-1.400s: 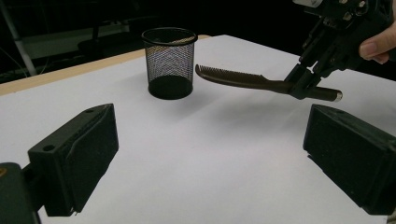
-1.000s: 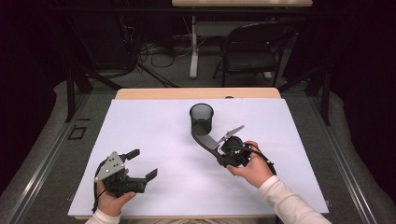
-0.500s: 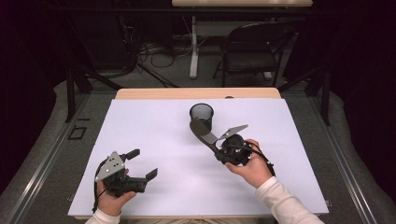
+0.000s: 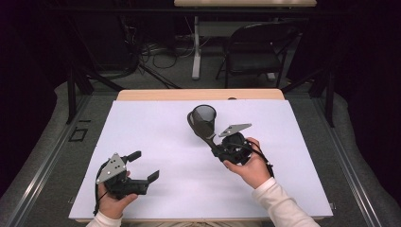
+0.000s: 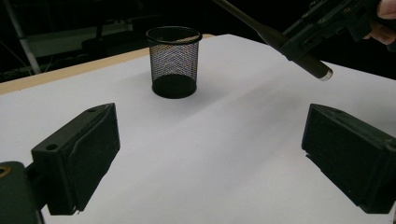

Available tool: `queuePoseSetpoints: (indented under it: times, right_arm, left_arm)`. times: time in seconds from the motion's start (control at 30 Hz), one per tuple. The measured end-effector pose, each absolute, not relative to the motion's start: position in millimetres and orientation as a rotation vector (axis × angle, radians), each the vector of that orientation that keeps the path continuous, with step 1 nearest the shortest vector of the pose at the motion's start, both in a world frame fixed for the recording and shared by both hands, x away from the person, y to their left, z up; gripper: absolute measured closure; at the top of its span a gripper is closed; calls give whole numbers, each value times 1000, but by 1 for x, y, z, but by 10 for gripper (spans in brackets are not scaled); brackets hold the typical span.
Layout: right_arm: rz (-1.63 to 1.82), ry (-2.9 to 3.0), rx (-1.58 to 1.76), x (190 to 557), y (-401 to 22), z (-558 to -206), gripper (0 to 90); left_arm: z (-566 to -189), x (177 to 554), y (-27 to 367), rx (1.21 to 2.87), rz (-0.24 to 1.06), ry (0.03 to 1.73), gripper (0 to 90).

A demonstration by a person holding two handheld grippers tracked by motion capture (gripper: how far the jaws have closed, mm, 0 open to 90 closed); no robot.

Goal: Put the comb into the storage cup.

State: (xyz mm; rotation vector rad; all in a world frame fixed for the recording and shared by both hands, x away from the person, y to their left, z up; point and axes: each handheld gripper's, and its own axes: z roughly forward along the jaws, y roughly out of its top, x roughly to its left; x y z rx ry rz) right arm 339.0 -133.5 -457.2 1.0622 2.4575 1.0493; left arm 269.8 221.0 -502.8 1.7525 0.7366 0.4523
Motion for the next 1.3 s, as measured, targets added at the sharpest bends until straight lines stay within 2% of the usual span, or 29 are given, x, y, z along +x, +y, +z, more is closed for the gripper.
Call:
queuePoseSetpoints:
  times: [0.47, 1.3]
  right_arm:
    - [1101, 2331, 979, 336, -124, -452, 728]
    - [1195, 2137, 812, 313, -117, -467, 728]
  left_arm:
    - [-502, 271, 223, 1744, 451, 748, 49]
    - [-504, 273, 221, 1742, 443, 780, 69]
